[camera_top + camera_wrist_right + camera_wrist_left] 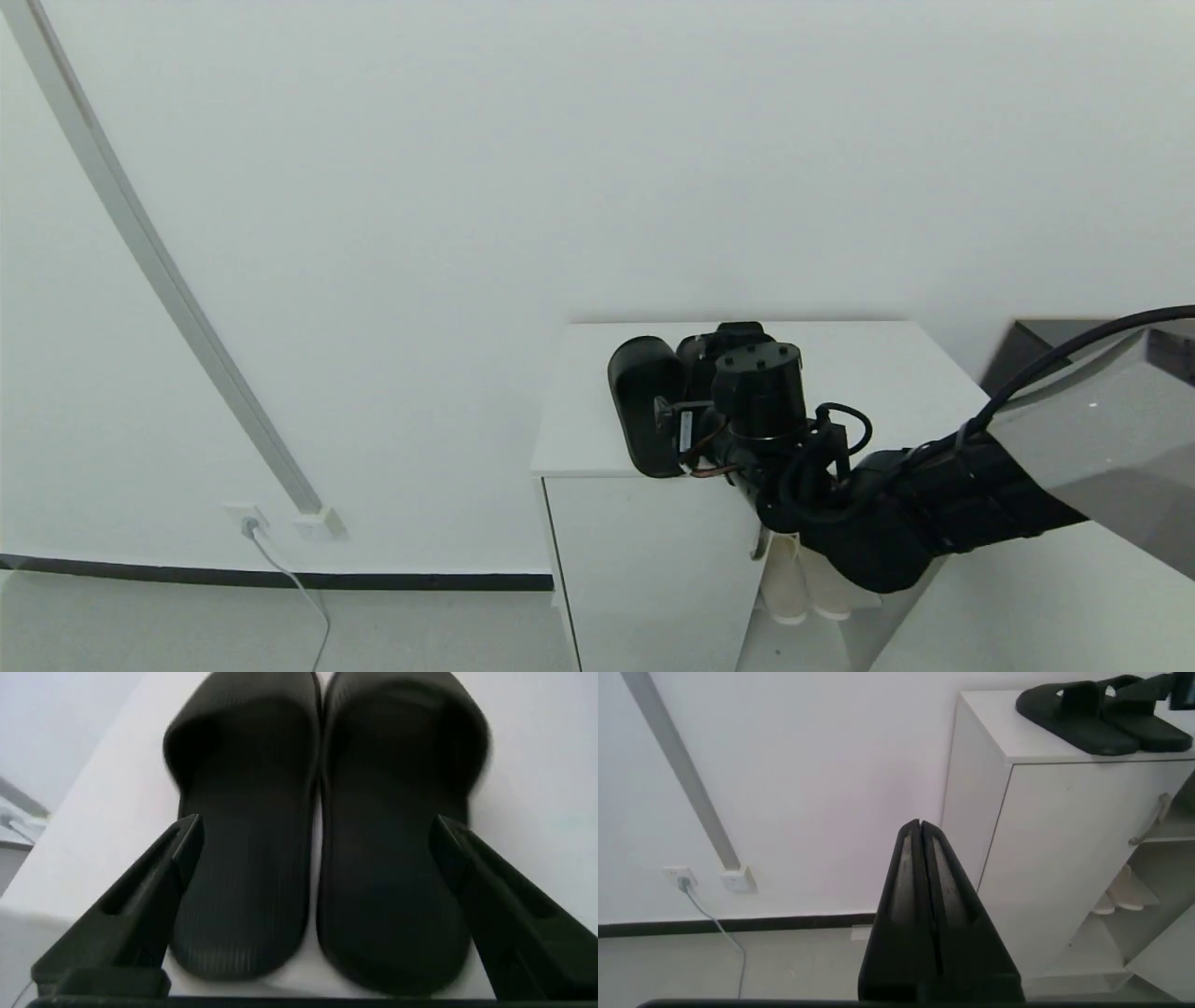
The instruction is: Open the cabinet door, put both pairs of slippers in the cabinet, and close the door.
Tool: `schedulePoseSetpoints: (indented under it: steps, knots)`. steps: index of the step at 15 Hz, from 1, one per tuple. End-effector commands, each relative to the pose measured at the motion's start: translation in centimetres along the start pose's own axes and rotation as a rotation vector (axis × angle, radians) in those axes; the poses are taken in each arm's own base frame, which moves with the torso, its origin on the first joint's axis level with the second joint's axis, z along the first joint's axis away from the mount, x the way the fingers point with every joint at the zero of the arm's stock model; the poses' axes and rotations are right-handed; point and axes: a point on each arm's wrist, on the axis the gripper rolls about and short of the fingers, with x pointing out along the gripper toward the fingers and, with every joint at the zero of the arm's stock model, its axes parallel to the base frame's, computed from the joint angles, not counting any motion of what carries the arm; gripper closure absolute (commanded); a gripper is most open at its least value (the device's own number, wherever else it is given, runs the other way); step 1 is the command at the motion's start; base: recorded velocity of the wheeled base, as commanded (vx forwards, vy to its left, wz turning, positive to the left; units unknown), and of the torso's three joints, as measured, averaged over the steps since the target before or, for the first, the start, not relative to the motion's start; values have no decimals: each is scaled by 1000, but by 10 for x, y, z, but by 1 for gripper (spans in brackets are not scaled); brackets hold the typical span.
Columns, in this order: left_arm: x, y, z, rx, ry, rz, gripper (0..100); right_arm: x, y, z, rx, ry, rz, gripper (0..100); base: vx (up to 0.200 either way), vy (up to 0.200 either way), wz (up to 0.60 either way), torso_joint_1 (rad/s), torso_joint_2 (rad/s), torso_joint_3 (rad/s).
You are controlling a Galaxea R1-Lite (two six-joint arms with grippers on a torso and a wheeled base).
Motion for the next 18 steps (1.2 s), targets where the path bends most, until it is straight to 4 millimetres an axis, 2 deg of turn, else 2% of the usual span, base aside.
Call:
schedulePoseSetpoints:
  steps: [1, 5, 7, 12, 13, 18]
  knots:
    - [0, 0, 0, 0, 0, 0, 100, 29, 2, -13, -18, 4, -25, 0, 0, 0, 0, 0, 0, 0]
    - [0, 0, 0, -8, 2, 3, 100, 61, -8, -21, -29, -3, -65, 0, 0, 0, 0, 0, 0, 0]
    - [0, 0, 0, -8, 0, 3, 100, 67, -13, -22, -33, -3, -74, 0, 0, 0, 0, 0, 0, 0]
    - [0, 0, 0, -14, 2, 5, 100, 83, -10, -17, -46, -38, -71, 0, 0, 0, 0, 0, 0, 0]
    - [0, 0, 0, -14, 0, 5, 100, 86, -9, -16, -43, -45, -62, 100, 0, 0, 0, 0, 0, 0]
    - [0, 0, 0, -14, 0, 5, 100, 86, -8, -16, -41, -48, -49, 100, 0, 0, 0, 0, 0, 0]
